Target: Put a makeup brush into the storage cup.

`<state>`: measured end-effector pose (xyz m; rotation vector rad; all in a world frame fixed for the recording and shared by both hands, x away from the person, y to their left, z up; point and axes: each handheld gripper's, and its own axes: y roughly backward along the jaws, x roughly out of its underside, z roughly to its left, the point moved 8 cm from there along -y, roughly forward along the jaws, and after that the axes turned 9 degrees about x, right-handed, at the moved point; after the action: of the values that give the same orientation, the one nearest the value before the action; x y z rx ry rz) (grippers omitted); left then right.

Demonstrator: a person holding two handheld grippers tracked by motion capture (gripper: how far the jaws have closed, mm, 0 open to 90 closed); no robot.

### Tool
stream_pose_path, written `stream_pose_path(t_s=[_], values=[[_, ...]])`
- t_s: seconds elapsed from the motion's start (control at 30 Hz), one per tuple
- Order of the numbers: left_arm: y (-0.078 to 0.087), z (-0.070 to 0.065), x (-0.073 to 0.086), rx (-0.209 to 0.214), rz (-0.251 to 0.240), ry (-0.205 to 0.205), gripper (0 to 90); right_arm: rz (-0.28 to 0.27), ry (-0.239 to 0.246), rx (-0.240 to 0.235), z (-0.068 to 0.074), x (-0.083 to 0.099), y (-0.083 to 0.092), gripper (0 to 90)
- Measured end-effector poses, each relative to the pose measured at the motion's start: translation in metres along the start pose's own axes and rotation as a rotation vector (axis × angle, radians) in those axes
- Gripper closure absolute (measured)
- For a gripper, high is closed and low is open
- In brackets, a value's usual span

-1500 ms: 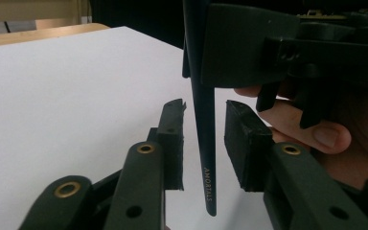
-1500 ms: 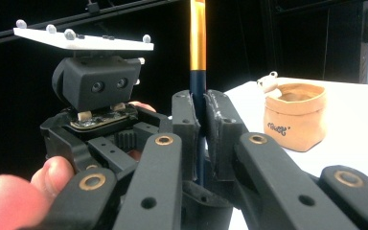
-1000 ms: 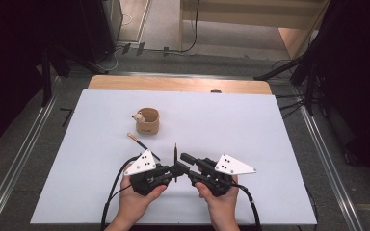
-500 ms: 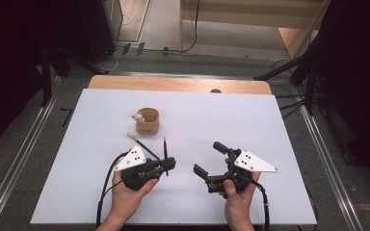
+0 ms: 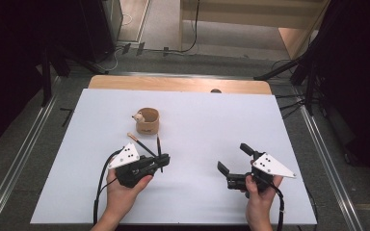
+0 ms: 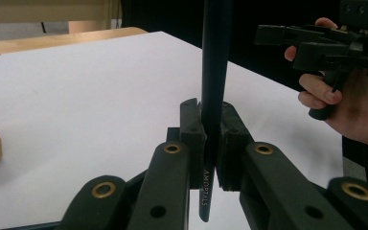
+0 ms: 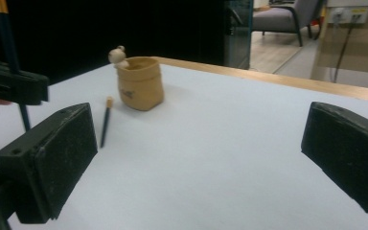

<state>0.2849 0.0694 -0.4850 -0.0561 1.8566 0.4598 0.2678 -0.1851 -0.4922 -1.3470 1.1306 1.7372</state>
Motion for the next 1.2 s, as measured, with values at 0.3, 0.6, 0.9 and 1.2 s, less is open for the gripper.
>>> stream_pose_path(t_s=[0.3, 0.6, 0.9, 1.2], values=[[0.003, 0.007, -0.001, -0.027, -0.007, -0.005, 84.6, 0.007, 0.019, 0.057, -0.031, 0.01, 0.022, 0.0], [0.009, 0.015, -0.002, -0.064, -0.009, -0.011, 84.5, 0.004, 0.019, 0.101, -0.056, 0.014, 0.04, 0.0], [0.02, 0.032, -0.007, -0.125, -0.026, -0.007, 84.5, 0.03, 0.022, 0.153, -0.079, 0.03, 0.058, 0.0], [0.022, 0.049, -0.02, -0.162, -0.038, 0.006, 84.3, 0.033, -0.013, 0.19, -0.095, 0.04, 0.069, 0.0]])
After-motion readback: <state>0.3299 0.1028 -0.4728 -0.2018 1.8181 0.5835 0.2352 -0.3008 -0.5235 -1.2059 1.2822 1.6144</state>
